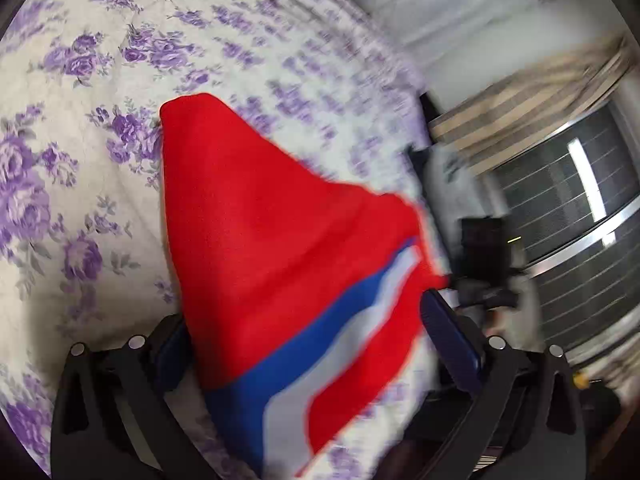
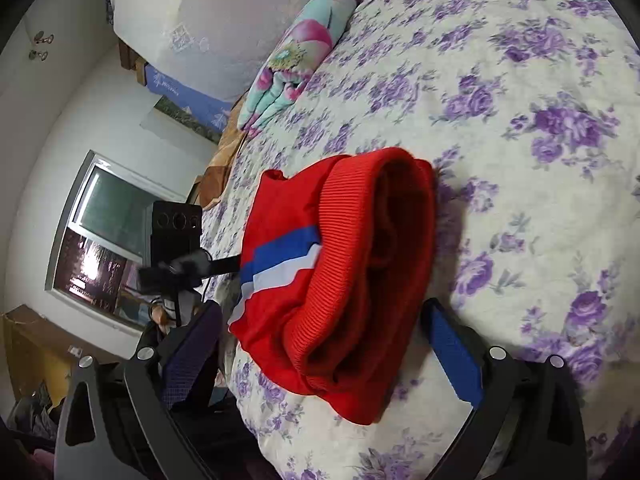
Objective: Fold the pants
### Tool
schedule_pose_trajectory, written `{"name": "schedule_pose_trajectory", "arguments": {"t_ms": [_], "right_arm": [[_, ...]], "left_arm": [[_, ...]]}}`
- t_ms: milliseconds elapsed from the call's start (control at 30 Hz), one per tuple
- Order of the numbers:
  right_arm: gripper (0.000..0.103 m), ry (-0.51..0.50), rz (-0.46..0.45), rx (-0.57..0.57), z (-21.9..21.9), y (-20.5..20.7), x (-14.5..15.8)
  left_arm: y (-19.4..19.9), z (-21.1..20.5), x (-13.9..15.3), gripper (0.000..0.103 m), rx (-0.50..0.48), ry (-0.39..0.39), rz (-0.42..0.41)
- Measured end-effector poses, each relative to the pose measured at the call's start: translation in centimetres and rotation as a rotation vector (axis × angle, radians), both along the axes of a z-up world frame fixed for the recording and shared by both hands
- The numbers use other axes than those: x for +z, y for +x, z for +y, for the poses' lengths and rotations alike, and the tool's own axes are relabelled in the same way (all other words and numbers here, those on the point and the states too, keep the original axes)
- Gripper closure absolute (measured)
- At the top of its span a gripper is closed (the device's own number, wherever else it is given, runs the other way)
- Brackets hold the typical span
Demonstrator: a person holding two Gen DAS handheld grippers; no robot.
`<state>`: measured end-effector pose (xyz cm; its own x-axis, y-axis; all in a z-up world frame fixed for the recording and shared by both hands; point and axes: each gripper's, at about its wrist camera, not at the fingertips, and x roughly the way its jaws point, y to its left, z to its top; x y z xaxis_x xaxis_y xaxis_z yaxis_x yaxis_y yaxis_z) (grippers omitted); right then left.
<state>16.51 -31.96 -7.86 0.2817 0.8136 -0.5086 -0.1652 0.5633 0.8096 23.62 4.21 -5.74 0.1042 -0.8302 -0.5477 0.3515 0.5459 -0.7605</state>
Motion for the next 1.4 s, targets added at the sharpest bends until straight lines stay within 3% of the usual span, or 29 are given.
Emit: {"name": "schedule_pose_trajectory", "arguments": {"t_ms": [100,300,433,467,500,567,600,700,833,1000,1100,1133,1267,1400], "right_arm": [[0.003,-0.002,0.012,0.015,0.5,0.3,0.1],[0.003,-0.008,0.052,0.035,2.3,1.9,-0.3],[0.005,-0.088,-0.022,0.039,4.5,2.0,0.2],[0.027,-0.086,-0.035,0.029,4.5,1.8,0.3],[0.055,-0.071,-0.031,0.025,4.1,1.9,0.2],[0.064,0.026,-0.021,-0.006,1.8,1.6,0.3],[0.066,0.027,-0.040,-0.028,0.8,1.3,0.7],[0.066,0.014,-0.064,-0.063,-2.0,0.1,1.2],[0.065,0.016,-0.008,-0.084,-4.7,-0.5,-0.5],[0.061,0.031,-0.001,-0.065,-4.1,-0.2,-1.3],[0.061,0.031,0.000,-0.059,-3.9,-0.2,-1.7],[0.061,0.036,0.002,-0.058,-4.0,-0.2,-1.8],[0.060,0.042,0.001,-0.055,-3.7,0.0,-2.0],[0.060,0.045,0.002,-0.053,-3.6,0.1,-2.1]], "left_arm": [[0.1,0.2,0.0,0.004,0.002,-0.052,0.027],[0.3,-0.3,0.0,0.005,-0.001,0.010,0.037],[0.3,-1.0,-0.3,0.005,-0.009,0.074,0.029],[0.3,-0.9,-0.3,0.005,-0.010,0.082,0.028],[0.3,-0.9,-0.3,0.005,-0.007,0.090,0.030],[0.4,-0.8,-0.2,0.005,-0.003,0.092,0.039],[0.4,-0.7,0.0,0.005,-0.002,0.086,0.046],[0.3,-0.7,0.8,0.005,-0.004,0.086,0.040],[0.4,-1.5,1.4,0.005,-0.013,0.099,0.042],[0.6,-3.6,1.1,0.005,-0.045,0.131,0.067],[-0.4,-4.9,2.9,0.005,-0.074,0.169,-0.011],[-0.6,-5.5,3.2,0.005,-0.084,0.227,-0.037],[0.5,-6.8,0.0,0.005,-0.101,0.301,0.072],[-0.3,-9.0,-0.1,0.005,-0.157,0.205,0.056]]}}
